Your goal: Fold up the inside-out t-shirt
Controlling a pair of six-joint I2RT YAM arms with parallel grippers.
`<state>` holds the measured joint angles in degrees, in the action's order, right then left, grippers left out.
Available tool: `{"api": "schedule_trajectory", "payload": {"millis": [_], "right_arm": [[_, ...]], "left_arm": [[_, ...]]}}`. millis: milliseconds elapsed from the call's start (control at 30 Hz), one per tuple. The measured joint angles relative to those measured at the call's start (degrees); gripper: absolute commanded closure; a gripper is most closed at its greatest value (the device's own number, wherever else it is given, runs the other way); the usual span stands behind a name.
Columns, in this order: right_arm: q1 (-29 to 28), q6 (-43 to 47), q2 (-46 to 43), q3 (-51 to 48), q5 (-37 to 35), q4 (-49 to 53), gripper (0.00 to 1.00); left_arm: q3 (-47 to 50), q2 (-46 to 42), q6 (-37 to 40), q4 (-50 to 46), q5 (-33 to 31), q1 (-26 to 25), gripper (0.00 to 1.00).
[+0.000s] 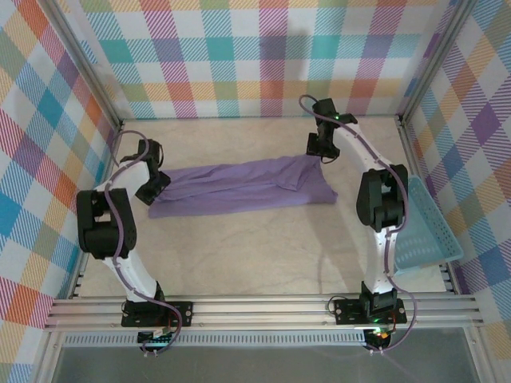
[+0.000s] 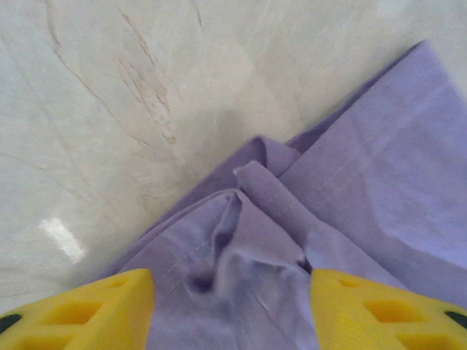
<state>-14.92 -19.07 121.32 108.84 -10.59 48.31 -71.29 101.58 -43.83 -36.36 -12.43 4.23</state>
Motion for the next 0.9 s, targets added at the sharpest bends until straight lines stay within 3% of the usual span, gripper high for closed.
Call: {"api": "schedule_trajectory", "payload": {"millis": [167,300,533,733,900], "right_arm": [[-1.2,0.1,-5.1,-5.9,3.5,-1.4,0.54],[-4.1,-0.2,-5.4,-6.1,7.1,-3.6,0.53],[-7.3,-2.6,-2.2,-6.1,13.2,-7.1,0.52],[-4.9,-5.2,1.8,-10.4,14.9,-9.3,0.52],[-0.7,-7.1,3.0,-14.6,14.4,-9.8,0.51]], "left_arm": [[1.9,-9.4,1.1,0.0,-0.5,0.0,0.39],[2.5,-11.3,2.6,0.6,0.5,-1.7,0.39],[2.3,-4.2,5.0,4.3,6.1,-8.4,0.39],[2.3,5.7,6.0,6.7,8.1,-4.0,0.39],[0.2,6.8,6.4,7.5,8.6,-0.9,0.37]]}}
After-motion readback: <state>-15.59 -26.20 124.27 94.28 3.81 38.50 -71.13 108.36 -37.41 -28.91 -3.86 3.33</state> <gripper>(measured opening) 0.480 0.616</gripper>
